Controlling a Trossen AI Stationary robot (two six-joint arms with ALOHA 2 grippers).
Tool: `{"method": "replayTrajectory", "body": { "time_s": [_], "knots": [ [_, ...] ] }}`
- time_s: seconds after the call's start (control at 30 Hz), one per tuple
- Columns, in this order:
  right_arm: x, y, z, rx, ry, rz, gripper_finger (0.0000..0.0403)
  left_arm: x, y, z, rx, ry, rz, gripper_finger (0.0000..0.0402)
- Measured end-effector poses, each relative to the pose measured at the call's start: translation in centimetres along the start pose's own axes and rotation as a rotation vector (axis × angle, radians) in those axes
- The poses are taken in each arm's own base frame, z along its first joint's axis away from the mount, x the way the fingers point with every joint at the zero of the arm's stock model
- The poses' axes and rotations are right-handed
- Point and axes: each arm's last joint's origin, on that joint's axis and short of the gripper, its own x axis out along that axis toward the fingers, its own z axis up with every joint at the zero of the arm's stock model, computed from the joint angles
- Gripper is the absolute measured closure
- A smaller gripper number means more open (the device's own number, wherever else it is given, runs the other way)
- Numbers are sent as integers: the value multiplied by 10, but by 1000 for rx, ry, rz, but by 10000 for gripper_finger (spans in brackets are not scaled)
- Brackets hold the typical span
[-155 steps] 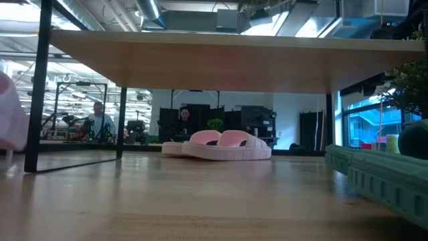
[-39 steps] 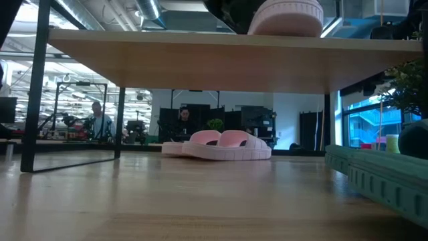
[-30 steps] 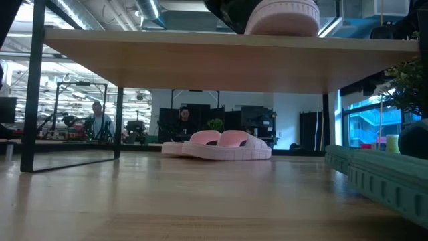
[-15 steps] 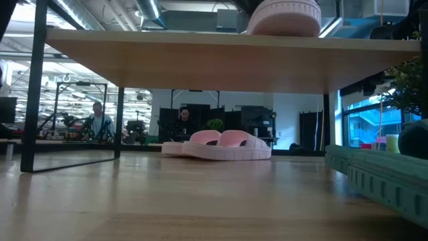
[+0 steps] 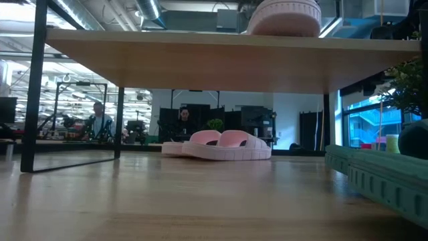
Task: Pick and place slides into the shelf
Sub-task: Put the pink slipper on the shelf
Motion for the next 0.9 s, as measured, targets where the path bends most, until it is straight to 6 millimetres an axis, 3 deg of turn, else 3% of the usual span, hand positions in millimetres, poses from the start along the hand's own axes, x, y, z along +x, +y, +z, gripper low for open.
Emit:
{"method": "replayTrajectory", "body": {
  "time_s": [0.33,0.5,0.67,0.9],
  "knots": [
    [0,0,0,3,0,0,121,-59,-48,-50,-110,207,-305,202],
    [0,0,0,3,0,0,121,-87,-64,-78,-111,194,-316,202],
    [0,0,0,3,0,0,121,-88,-80,-105,-234,233,-262,202],
    [0,0,0,3,0,0,121,-57,-96,-150,-266,517,-129,202]
  ]
}}
